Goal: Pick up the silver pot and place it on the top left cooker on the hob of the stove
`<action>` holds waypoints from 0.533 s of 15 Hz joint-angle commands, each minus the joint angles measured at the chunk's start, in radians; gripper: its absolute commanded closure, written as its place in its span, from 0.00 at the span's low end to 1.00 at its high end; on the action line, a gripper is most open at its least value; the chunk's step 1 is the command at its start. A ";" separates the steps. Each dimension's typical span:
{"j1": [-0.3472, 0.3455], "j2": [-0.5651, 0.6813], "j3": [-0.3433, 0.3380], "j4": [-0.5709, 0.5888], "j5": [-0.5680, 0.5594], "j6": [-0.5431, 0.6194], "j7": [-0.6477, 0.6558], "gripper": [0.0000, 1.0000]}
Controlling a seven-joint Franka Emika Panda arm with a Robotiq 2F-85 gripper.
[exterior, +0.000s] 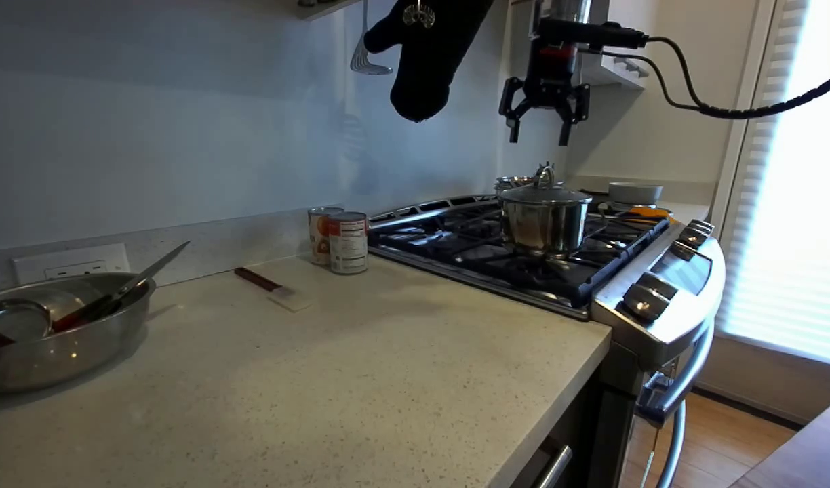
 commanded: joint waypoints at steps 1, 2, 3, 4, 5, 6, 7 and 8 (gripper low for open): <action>-0.024 -0.040 -0.097 -0.081 0.062 0.140 -0.245 0.00; -0.021 -0.038 -0.133 -0.101 0.097 0.184 -0.329 0.00; -0.006 -0.029 -0.178 -0.114 0.124 0.216 -0.408 0.00; 0.020 -0.019 -0.224 -0.129 0.165 0.255 -0.489 0.00; 0.024 -0.008 -0.257 -0.140 0.219 0.270 -0.573 0.00; 0.030 0.011 -0.290 -0.141 0.280 0.274 -0.656 0.00; 0.004 0.024 -0.290 -0.146 0.345 0.269 -0.737 0.00; 0.003 0.046 -0.316 -0.138 0.406 0.252 -0.817 0.00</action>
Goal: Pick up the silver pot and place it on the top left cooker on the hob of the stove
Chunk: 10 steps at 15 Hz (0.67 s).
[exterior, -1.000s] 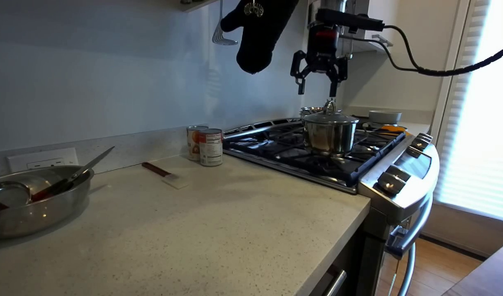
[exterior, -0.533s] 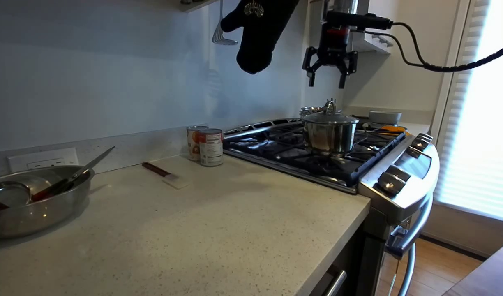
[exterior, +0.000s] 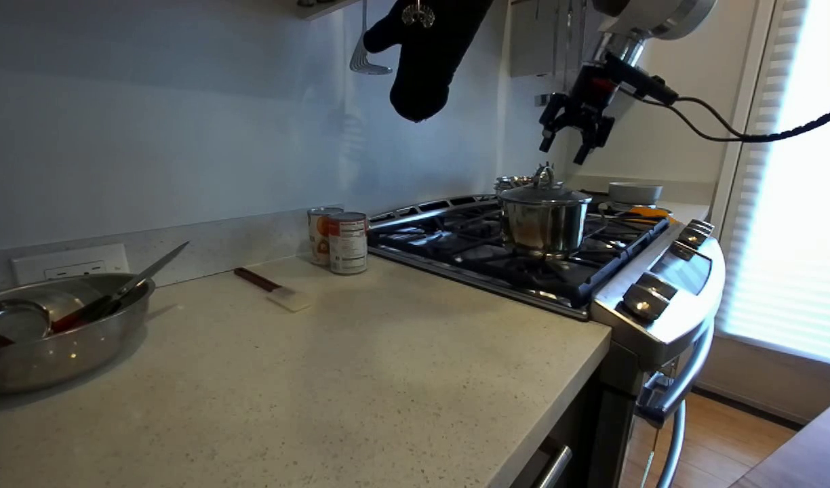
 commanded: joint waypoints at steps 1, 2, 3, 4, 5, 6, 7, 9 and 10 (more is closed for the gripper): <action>0.000 0.053 -0.072 -0.009 0.201 -0.017 -0.259 0.00; -0.005 0.071 -0.088 0.001 0.255 -0.039 -0.321 0.00; -0.012 0.093 -0.103 0.015 0.314 -0.067 -0.369 0.00; -0.024 0.112 -0.112 0.030 0.362 -0.108 -0.384 0.00; -0.039 0.075 -0.065 -0.001 0.284 -0.048 -0.322 0.00; -0.048 0.089 -0.072 0.004 0.318 -0.069 -0.350 0.00; -0.053 0.099 -0.075 0.011 0.334 -0.077 -0.363 0.00; -0.055 0.108 -0.076 0.021 0.342 -0.087 -0.366 0.00; -0.055 0.108 -0.075 0.024 0.343 -0.089 -0.366 0.00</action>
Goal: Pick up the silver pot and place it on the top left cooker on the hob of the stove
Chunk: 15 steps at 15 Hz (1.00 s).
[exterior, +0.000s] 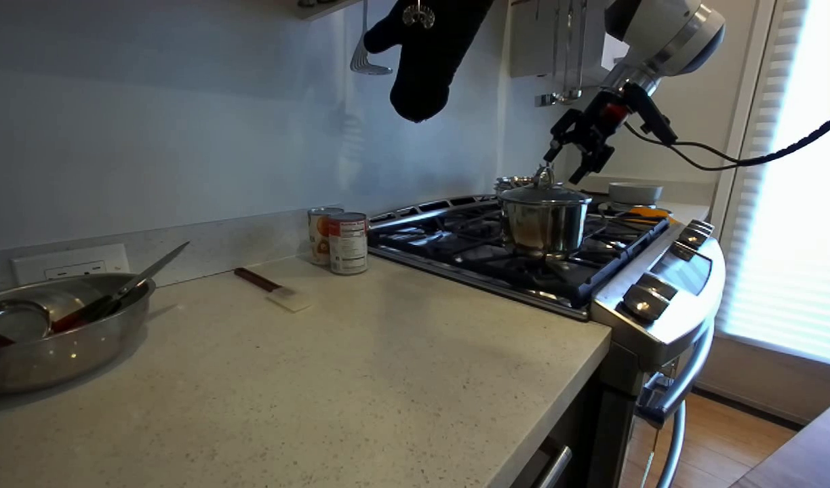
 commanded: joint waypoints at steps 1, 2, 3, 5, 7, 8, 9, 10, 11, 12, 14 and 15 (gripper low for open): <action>-0.035 0.002 0.033 0.003 0.005 -0.005 -0.003 0.00; -0.035 0.002 0.033 0.003 0.005 -0.005 -0.003 0.00; -0.035 0.002 0.033 0.003 0.005 -0.005 -0.003 0.00; -0.035 0.002 0.033 0.003 0.005 -0.006 -0.003 0.00; -0.043 0.043 0.021 0.047 0.049 -0.046 -0.034 0.00; -0.049 0.057 0.014 0.062 0.068 -0.080 -0.045 0.00; -0.058 0.081 0.005 0.088 0.102 -0.122 -0.066 0.00; -0.070 0.109 -0.001 0.114 0.138 -0.169 -0.092 0.00; -0.085 0.138 -0.005 0.145 0.171 -0.230 -0.121 0.00; -0.104 0.169 -0.006 0.172 0.198 -0.285 -0.149 0.00; -0.145 0.242 -0.003 0.235 0.274 -0.372 -0.195 0.00; -0.165 0.278 0.002 0.264 0.299 -0.402 -0.207 0.00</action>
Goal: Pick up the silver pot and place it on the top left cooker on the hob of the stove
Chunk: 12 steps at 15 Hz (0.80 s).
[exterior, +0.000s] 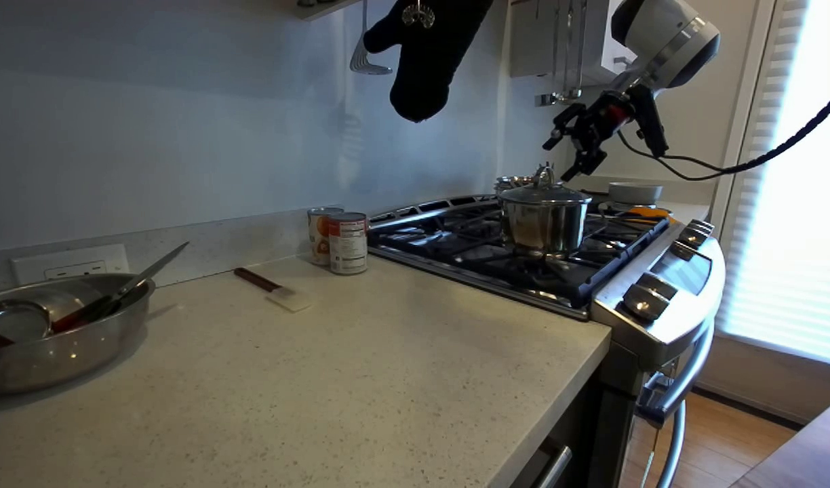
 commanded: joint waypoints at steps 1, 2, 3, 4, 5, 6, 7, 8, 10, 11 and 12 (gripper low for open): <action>-0.076 0.160 0.010 0.134 0.124 -0.131 -0.069 0.00; -0.093 0.195 0.016 0.159 0.156 -0.150 -0.071 0.00; -0.106 0.230 0.023 0.185 0.181 -0.160 -0.072 0.00; -0.119 0.260 0.031 0.206 0.206 -0.170 -0.074 0.00; -0.131 0.292 0.038 0.228 0.226 -0.182 -0.076 0.00; -0.142 0.320 0.047 0.248 0.246 -0.193 -0.082 0.00; -0.152 0.347 0.056 0.268 0.267 -0.205 -0.102 0.00; -0.161 0.369 0.064 0.283 0.288 -0.216 -0.117 0.00; -0.177 0.420 0.080 0.321 0.316 -0.236 -0.149 0.00; -0.186 0.442 0.087 0.337 0.326 -0.255 -0.164 0.00; -0.193 0.461 0.096 0.351 0.336 -0.271 -0.186 0.00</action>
